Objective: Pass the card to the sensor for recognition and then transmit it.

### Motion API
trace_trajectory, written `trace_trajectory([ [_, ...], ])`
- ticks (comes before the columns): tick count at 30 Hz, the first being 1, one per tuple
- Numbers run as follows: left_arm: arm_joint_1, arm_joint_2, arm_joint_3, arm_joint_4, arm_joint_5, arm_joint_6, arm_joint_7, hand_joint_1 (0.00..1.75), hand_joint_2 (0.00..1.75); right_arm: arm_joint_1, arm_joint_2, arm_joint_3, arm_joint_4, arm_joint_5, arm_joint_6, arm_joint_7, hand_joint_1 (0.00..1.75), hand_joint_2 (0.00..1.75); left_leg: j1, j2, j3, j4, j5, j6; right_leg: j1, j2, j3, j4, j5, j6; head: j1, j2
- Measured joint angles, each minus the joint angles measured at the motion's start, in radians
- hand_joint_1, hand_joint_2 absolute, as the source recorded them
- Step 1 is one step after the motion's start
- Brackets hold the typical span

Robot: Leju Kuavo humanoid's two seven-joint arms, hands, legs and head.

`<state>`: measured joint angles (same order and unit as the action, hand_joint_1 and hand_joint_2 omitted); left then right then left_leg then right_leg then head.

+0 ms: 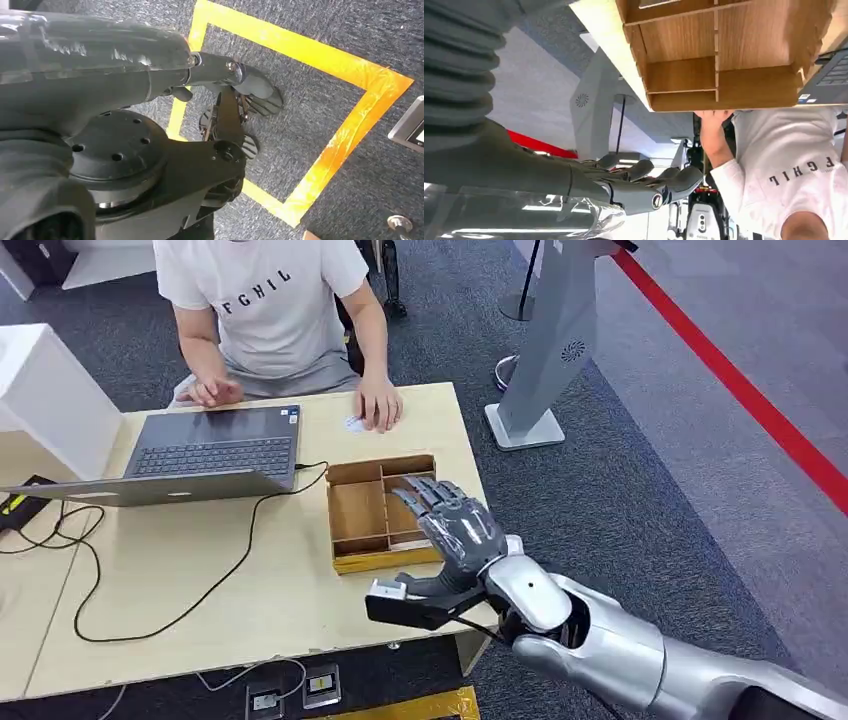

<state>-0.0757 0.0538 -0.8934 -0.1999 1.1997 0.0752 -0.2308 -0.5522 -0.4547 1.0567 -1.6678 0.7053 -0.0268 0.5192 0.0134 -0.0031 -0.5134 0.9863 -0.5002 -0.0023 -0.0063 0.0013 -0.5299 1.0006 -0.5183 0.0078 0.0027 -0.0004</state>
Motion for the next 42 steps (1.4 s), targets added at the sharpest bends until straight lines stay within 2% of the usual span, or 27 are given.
trace_trajectory([
  [13,-0.001,0.0,0.0,0.0,-0.016,0.0,0.0,0.0,0.0,0.039,0.048,-0.025,0.024,0.062,0.039,-0.008,0.0,1.75,0.0,0.0,0.0,0.0,0.0,0.0,0.0,0.0,0.0,0.0,0.0,0.0,0.0,0.0],
  [29,-0.001,0.0,0.0,0.0,-0.027,0.0,0.0,0.0,0.0,0.024,0.124,-0.052,0.167,0.074,0.048,-0.051,0.0,1.75,0.0,0.0,-0.001,0.0,0.0,0.0,0.0,0.0,0.0,0.0,0.0,0.0,0.0,0.0],
  [42,-0.001,0.0,-0.001,0.0,-0.029,0.0,0.0,0.0,0.0,0.01,0.159,-0.069,0.286,0.063,0.038,-0.073,0.0,1.75,0.0,0.0,-0.001,0.0,0.0,0.0,0.0,0.0,0.0,0.0,0.0,0.0,0.0,0.0],
])
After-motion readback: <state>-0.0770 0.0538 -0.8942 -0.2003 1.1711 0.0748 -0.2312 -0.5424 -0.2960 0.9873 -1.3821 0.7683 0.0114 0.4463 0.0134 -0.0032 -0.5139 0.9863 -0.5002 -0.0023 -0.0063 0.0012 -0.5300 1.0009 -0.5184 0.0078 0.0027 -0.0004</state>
